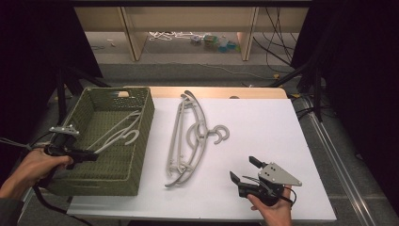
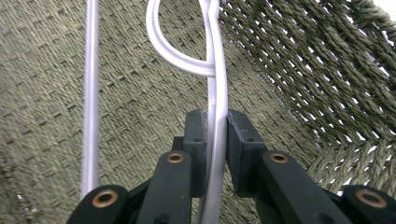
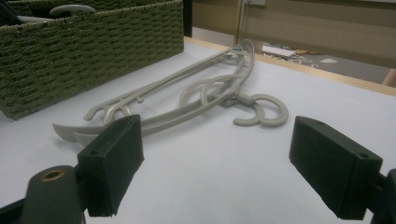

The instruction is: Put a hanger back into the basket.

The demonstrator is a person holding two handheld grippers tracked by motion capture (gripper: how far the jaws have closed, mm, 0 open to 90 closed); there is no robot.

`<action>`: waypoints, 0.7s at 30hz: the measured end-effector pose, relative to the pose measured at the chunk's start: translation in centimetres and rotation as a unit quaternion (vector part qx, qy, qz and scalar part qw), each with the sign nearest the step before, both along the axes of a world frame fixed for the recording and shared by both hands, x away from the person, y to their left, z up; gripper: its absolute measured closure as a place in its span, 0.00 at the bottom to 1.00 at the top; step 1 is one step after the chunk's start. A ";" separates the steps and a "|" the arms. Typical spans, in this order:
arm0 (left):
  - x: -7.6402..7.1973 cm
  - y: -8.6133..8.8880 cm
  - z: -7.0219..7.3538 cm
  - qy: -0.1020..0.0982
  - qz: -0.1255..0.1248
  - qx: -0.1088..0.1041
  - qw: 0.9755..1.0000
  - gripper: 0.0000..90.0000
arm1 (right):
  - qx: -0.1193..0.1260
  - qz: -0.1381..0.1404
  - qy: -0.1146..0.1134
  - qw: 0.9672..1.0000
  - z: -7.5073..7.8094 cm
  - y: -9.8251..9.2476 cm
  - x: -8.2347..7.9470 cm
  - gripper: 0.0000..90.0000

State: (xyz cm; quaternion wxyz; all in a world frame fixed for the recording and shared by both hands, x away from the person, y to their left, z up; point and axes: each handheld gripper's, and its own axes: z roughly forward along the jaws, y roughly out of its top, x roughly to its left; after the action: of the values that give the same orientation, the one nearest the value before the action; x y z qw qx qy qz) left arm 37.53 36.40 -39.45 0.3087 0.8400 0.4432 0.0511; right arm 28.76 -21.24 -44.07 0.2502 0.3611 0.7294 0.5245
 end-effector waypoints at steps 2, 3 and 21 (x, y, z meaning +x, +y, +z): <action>0.0 0.1 0.0 -0.001 0.001 0.003 1.000 0.87 | 0.000 0.001 0.000 1.000 0.0 0.0 0.0 0.20; 0.0 0.2 0.0 -0.002 0.004 0.005 1.000 0.86 | 0.000 0.001 0.000 1.000 0.0 0.0 0.0 0.20; -1.3 -1.5 2.5 -0.092 0.051 -0.017 0.994 0.56 | -0.003 -0.003 -0.002 1.000 0.1 -0.1 -0.1 0.20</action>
State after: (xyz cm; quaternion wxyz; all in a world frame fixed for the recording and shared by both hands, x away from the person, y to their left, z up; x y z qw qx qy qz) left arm 36.20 34.93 -36.91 0.3592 0.8027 0.4561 0.1363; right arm 28.70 -21.30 -43.97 0.2541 0.3615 0.7297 0.5219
